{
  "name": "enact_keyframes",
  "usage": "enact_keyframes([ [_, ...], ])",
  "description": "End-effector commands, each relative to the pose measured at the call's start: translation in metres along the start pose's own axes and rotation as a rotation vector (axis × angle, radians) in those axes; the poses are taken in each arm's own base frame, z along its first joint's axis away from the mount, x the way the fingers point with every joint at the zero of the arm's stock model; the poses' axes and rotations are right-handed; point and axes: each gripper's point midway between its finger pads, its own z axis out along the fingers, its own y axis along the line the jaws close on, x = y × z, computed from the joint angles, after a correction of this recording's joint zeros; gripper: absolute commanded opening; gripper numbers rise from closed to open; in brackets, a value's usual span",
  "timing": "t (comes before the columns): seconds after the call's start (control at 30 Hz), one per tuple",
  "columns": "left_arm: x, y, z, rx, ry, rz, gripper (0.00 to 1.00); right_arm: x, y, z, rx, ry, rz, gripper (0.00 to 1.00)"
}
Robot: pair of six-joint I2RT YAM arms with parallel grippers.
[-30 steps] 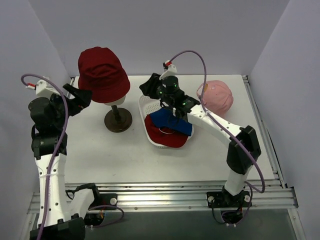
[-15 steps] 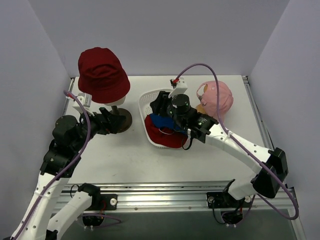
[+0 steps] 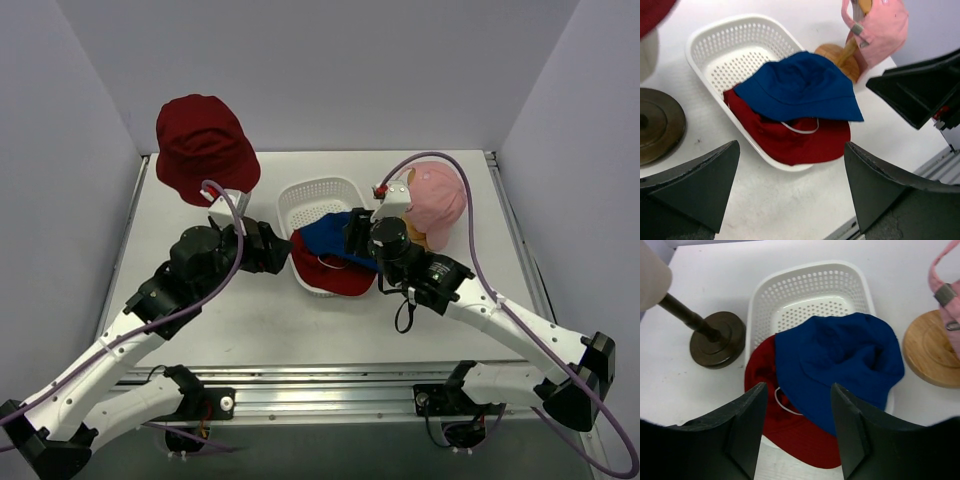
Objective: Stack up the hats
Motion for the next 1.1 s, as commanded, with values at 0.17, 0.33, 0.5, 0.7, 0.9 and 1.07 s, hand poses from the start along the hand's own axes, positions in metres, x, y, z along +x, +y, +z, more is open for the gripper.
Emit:
enact_keyframes([
  [0.17, -0.029, 0.005, -0.001, 0.011, -0.251, -0.022, 0.94, 0.007, -0.038, 0.001, 0.154, -0.046, -0.05, 0.55],
  [0.33, -0.01, 0.003, 0.002, 0.051, -0.232, -0.081, 0.94, 0.029, -0.049, 0.019, 0.219, 0.015, -0.091, 0.55],
  [0.5, 0.004, 0.004, 0.0, 0.057, -0.248, -0.034, 0.94, 0.045, -0.048, 0.03, 0.199, 0.078, -0.166, 0.54],
  [0.7, 0.007, 0.029, -0.007, -0.04, -0.311, 0.009, 0.94, 0.039, -0.083, 0.037, 0.299, 0.112, -0.109, 0.54],
  [0.9, 0.008, 0.036, -0.009, -0.071, -0.318, 0.009, 0.94, 0.031, -0.085, 0.05, 0.303, 0.14, -0.066, 0.54],
  [1.07, 0.008, 0.042, -0.013, -0.096, -0.329, 0.005, 0.94, 0.054, -0.08, 0.072, 0.3, 0.225, -0.075, 0.54],
])
